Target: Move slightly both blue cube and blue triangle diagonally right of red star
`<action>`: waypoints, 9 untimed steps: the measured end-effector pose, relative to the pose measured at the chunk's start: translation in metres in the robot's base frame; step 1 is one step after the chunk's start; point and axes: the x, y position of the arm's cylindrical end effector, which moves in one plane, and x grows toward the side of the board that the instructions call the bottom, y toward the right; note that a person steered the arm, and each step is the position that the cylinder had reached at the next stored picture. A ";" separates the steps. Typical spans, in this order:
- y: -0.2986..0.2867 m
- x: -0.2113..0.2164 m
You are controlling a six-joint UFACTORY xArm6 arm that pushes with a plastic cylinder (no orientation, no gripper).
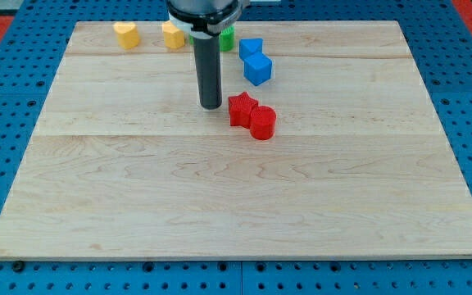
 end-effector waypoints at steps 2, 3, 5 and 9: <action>-0.015 -0.029; -0.012 -0.029; 0.066 -0.057; 0.048 -0.044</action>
